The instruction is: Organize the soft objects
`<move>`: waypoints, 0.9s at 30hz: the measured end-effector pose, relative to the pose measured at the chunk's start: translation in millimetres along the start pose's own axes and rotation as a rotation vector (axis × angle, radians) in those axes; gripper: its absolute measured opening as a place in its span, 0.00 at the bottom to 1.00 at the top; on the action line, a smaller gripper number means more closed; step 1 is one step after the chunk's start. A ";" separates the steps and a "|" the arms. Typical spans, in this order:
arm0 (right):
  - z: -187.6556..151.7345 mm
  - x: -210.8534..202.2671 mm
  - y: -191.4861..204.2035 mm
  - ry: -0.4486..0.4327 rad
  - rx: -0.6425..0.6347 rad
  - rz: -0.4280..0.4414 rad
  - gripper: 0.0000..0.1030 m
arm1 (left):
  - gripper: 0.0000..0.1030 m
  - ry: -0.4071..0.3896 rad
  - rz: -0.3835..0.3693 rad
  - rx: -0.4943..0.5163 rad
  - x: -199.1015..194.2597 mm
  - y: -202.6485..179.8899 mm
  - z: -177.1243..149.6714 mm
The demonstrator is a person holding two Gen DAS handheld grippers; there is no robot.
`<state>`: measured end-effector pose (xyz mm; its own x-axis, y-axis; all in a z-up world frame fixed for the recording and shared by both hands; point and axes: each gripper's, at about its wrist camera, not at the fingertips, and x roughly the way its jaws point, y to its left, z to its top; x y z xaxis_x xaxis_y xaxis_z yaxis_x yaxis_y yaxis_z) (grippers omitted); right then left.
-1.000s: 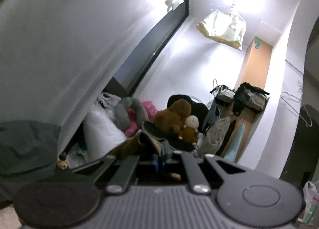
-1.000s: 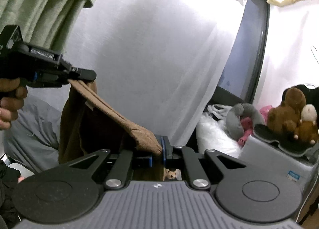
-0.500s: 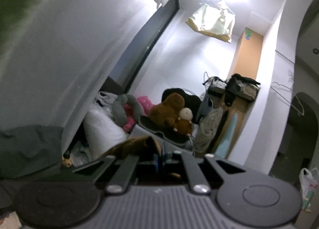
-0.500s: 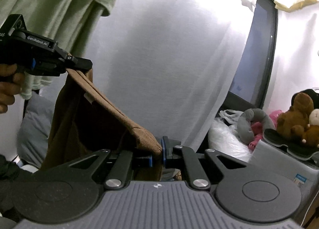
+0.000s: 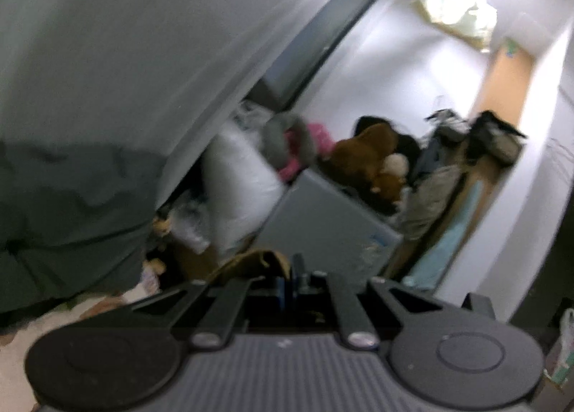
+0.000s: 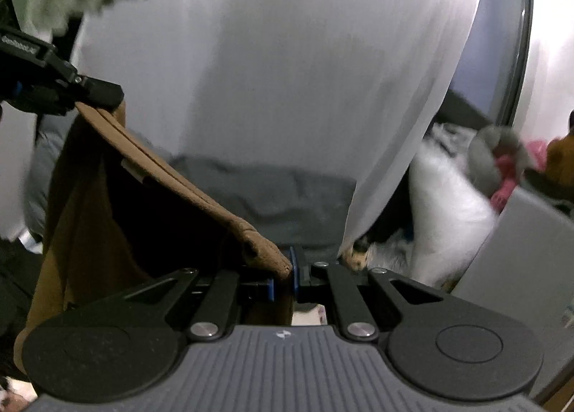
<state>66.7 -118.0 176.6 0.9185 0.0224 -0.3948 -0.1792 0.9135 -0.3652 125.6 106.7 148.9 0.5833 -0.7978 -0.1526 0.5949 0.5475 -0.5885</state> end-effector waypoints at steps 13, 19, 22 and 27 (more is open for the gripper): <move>-83.6 283.0 -23.3 0.243 -0.034 0.039 0.10 | 0.04 0.143 0.212 -0.065 220.3 230.7 -9.4; -128.6 378.5 -41.9 0.325 -0.001 0.048 0.10 | 0.04 0.216 0.305 -0.062 315.0 304.7 -32.4; -142.3 424.5 -49.3 0.347 0.025 0.052 0.10 | 0.05 0.253 0.359 -0.024 348.3 333.2 -41.9; -169.6 493.8 -51.6 0.397 0.118 0.081 0.25 | 0.13 0.348 0.465 0.013 391.3 380.9 -66.9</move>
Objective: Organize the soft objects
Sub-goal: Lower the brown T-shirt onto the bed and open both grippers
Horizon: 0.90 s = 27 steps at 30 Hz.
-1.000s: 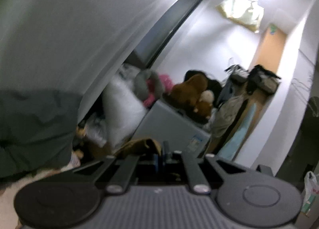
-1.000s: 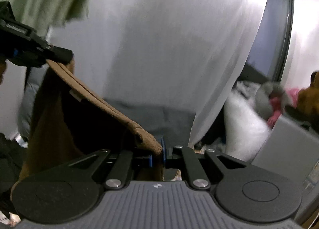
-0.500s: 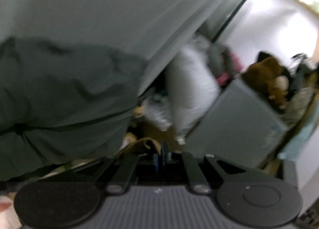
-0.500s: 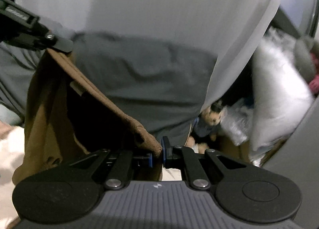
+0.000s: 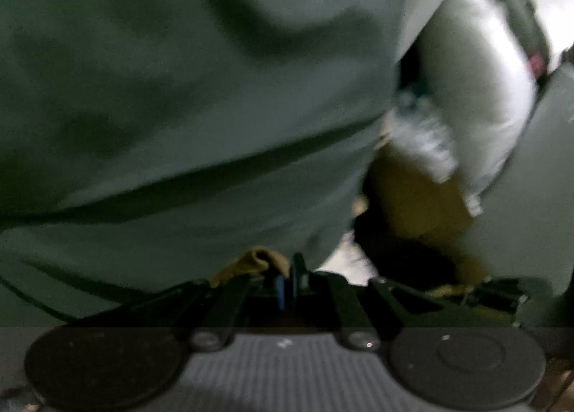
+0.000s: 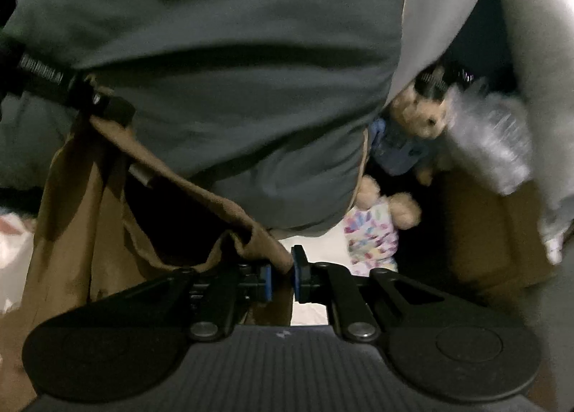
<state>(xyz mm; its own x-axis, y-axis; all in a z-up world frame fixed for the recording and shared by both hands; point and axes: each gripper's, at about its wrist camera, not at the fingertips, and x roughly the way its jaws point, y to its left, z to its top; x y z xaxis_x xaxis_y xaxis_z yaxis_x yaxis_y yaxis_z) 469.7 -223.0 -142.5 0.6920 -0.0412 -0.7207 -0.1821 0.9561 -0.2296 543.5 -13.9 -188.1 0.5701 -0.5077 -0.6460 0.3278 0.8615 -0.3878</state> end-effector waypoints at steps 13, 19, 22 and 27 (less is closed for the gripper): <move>-49.1 6.1 -13.5 -0.005 0.106 -0.006 0.91 | 0.75 0.112 0.031 0.003 -3.0 31.6 -83.8; -88.2 -16.8 -23.9 0.053 0.126 0.010 0.91 | 0.77 0.212 0.055 0.118 -48.8 27.9 -146.0; -117.5 -22.0 -23.6 0.102 0.157 0.021 0.90 | 0.77 0.254 0.064 0.137 -42.7 23.7 -164.9; -159.3 -20.6 -17.8 0.175 0.181 0.018 0.78 | 0.77 0.300 0.100 0.117 -42.6 39.2 -204.4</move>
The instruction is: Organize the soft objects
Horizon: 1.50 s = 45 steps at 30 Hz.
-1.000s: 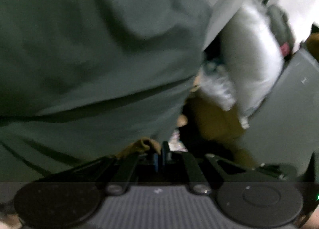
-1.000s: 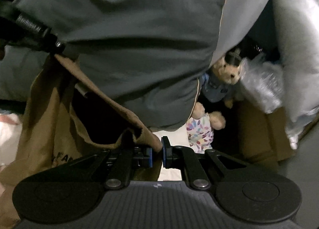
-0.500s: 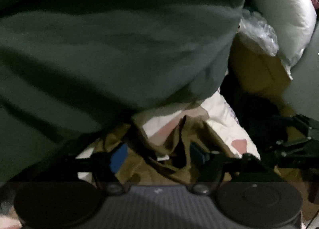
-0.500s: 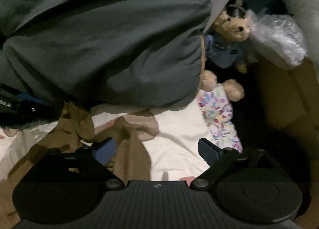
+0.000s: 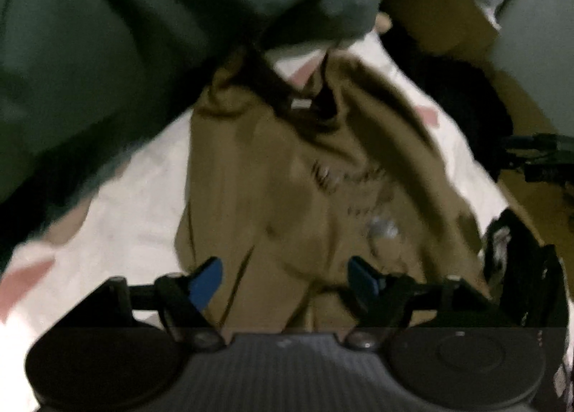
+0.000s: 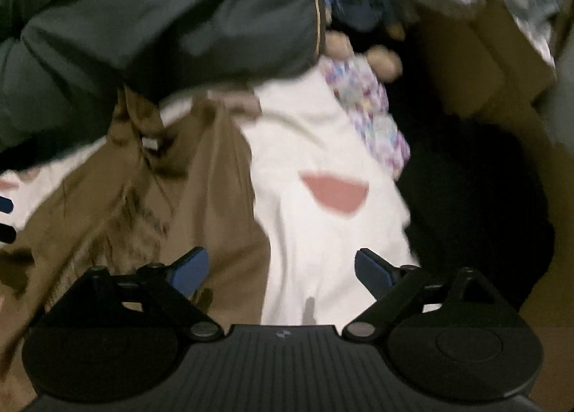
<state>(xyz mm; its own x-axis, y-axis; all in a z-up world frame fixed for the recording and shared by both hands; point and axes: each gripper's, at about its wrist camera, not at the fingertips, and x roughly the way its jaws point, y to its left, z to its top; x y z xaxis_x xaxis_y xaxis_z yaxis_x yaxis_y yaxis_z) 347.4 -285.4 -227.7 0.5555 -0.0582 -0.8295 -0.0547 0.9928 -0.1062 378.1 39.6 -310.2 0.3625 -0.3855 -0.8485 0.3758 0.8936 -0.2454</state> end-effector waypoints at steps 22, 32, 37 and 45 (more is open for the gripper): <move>-32.8 49.1 -4.2 0.142 -0.016 0.091 0.08 | 0.06 -0.071 0.248 -0.001 -26.7 83.6 -5.4; 0.8 27.0 -56.7 0.161 -0.126 -0.152 0.08 | 0.07 0.002 0.547 0.228 -53.8 128.5 17.0; 16.6 34.3 -81.4 0.180 -0.148 -0.242 0.07 | 0.11 0.080 0.603 0.348 -28.0 128.7 7.0; 9.3 52.8 -93.0 0.221 -0.162 -0.342 0.19 | 0.58 0.103 0.664 0.280 -11.9 142.5 -17.2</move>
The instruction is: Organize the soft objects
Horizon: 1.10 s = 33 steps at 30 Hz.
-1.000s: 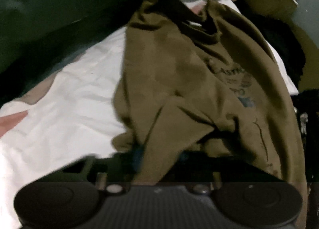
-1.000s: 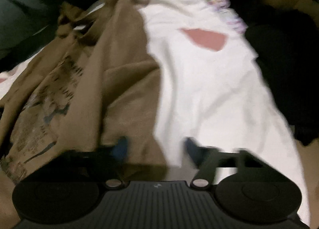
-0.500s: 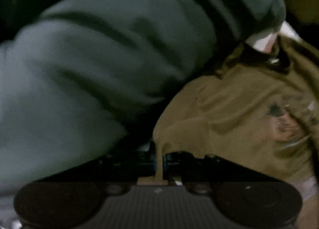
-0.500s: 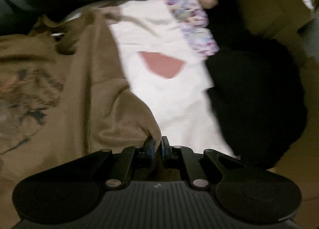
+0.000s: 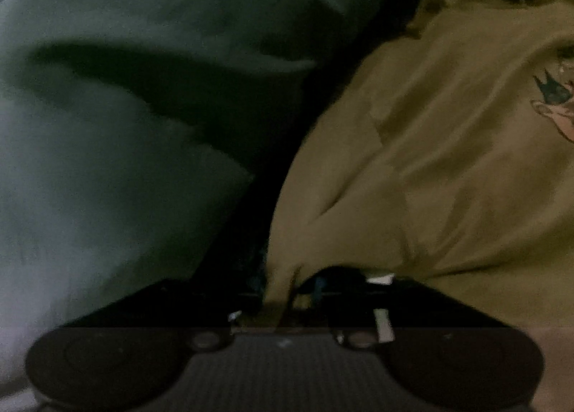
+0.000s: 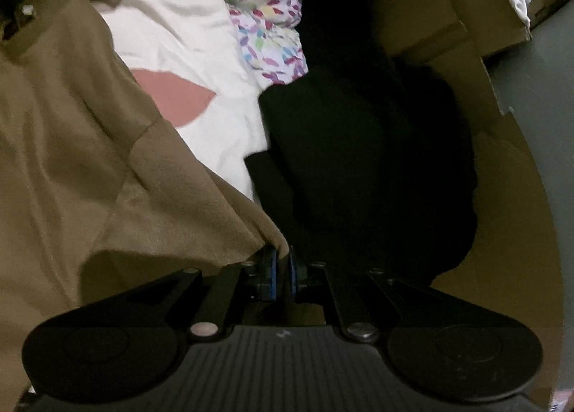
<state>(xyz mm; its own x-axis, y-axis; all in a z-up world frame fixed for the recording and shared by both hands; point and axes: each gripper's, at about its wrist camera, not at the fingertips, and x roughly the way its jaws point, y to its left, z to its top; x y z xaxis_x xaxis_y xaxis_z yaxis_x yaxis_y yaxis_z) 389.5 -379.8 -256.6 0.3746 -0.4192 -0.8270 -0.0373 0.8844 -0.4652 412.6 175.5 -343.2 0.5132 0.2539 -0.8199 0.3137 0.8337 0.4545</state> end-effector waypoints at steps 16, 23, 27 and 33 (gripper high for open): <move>-103.6 -113.8 31.0 -0.198 0.199 0.368 0.61 | 0.73 0.090 -0.581 -0.500 -120.2 -41.6 -160.5; -178.0 -144.6 65.5 -0.079 0.278 0.671 0.61 | 0.72 0.181 -0.685 -0.571 -127.4 -72.9 -221.7; -207.9 -157.0 87.0 -0.070 0.245 0.722 0.61 | 0.73 0.183 -0.741 -0.647 -127.7 -80.7 -236.7; -237.1 -165.8 112.4 -0.029 0.233 0.805 0.61 | 0.09 0.165 -0.813 -0.660 -134.6 -98.1 -248.9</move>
<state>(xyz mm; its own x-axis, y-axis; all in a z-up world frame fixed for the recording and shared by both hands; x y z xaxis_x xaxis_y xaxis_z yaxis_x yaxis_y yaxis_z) 103.5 -259.5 -246.6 0.3395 0.3606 -0.8687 -0.1119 0.9325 0.3434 113.9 181.6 -364.1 0.2139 -0.4777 -0.8521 -0.0076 0.8714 -0.4905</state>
